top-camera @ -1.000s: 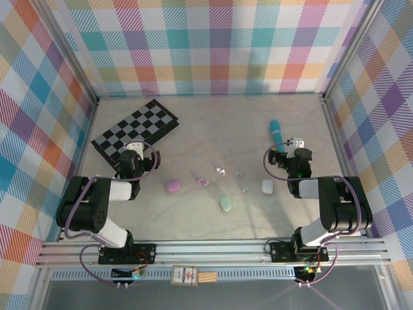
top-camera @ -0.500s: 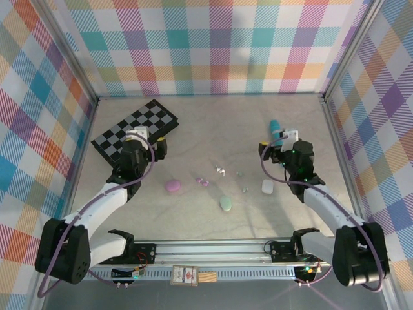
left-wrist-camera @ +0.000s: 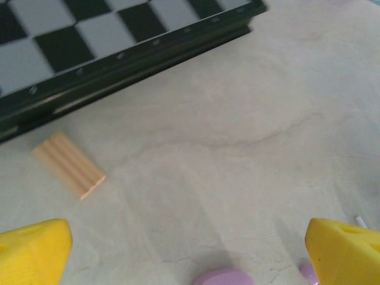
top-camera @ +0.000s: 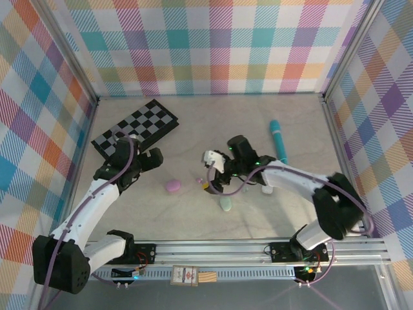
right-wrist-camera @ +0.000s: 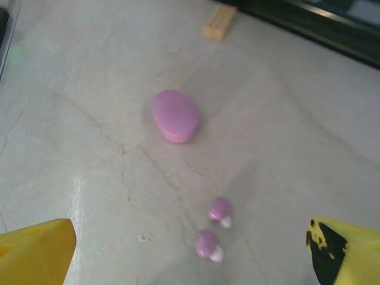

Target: Insert wireless bluetooth earbuds into charging case

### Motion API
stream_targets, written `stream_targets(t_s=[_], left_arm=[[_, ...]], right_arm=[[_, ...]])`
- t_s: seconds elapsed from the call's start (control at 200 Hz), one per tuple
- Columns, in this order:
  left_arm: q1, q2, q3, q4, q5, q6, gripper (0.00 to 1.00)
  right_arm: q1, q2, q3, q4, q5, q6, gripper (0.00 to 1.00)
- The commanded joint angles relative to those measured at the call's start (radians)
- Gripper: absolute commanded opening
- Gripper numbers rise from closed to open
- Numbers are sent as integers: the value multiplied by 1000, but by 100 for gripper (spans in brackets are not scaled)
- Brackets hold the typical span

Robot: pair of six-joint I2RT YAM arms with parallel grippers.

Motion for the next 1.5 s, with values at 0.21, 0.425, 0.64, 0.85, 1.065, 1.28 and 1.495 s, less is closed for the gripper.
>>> stream_targets(t_s=[0.21, 0.425, 0.64, 0.85, 1.065, 1.28, 1.495], left_arm=[[98, -49, -12, -85, 139, -92, 100], [103, -83, -13, -121, 119, -82, 100], [103, -100, -8, -129, 120, -75, 100], [103, -112, 0, -143, 109, -51, 100], [102, -119, -8, -131, 113, -49, 100], [101, -126, -4, -133, 106, -20, 100], [53, -132, -24, -22, 86, 55, 100]], right_arm=[[122, 356, 328, -178, -23, -295, 99], [173, 510, 483, -244, -5, -349, 99], [197, 611, 607, -305, 7, -379, 85], [198, 665, 671, -343, 31, -394, 65], [199, 676, 689, -361, 41, -396, 52], [196, 652, 673, -358, 34, -378, 39], [148, 543, 607, -350, -36, -292, 36]])
